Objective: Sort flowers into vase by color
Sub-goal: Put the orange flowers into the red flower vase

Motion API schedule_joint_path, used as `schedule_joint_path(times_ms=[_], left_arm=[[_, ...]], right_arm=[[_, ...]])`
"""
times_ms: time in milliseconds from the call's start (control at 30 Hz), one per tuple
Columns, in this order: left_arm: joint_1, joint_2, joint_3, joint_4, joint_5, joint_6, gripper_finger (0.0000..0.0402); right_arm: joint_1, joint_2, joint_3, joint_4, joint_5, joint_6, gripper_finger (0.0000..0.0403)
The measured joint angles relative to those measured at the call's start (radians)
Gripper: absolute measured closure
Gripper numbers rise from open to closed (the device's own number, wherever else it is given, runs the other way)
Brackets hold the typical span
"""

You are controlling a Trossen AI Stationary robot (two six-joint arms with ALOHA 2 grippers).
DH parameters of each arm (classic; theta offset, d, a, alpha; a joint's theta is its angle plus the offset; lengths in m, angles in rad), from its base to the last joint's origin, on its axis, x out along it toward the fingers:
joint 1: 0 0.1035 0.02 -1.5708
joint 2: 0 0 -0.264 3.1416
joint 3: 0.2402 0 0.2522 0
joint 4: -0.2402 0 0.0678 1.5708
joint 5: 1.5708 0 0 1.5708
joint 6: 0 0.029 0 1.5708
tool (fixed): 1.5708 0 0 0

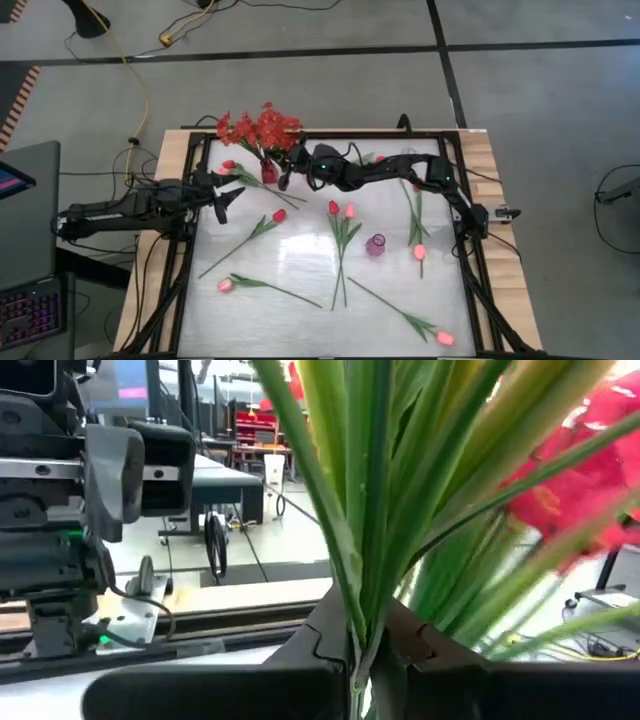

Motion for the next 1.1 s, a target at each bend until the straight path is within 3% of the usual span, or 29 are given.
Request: schedule_joint_path(times_ms=[333,533,700,933,1100], left_arm=[[0.000,0.000,0.000,-0.003,0.001,0.006,0.0217],[0.000,0.000,0.000,-0.005,0.004,0.015,0.0217],[0.000,0.000,0.000,-0.006,0.015,0.016,0.0217],[0.000,0.000,0.000,-0.008,0.020,0.015,0.0217],[-0.001,0.000,0.000,-0.038,0.030,0.015,0.0217]], right_arm=[[0.000,0.045,0.048,-0.069,-0.001,-0.005,0.0356],[0.000,0.045,0.048,-0.078,-0.001,-0.049,0.0327],[-0.004,0.045,0.048,-0.072,-0.001,-0.060,0.0278],[-0.006,0.032,0.048,-0.083,-0.002,-0.059,0.0180],[-0.004,-0.022,0.081,-0.309,-0.002,-0.059,0.0133]])
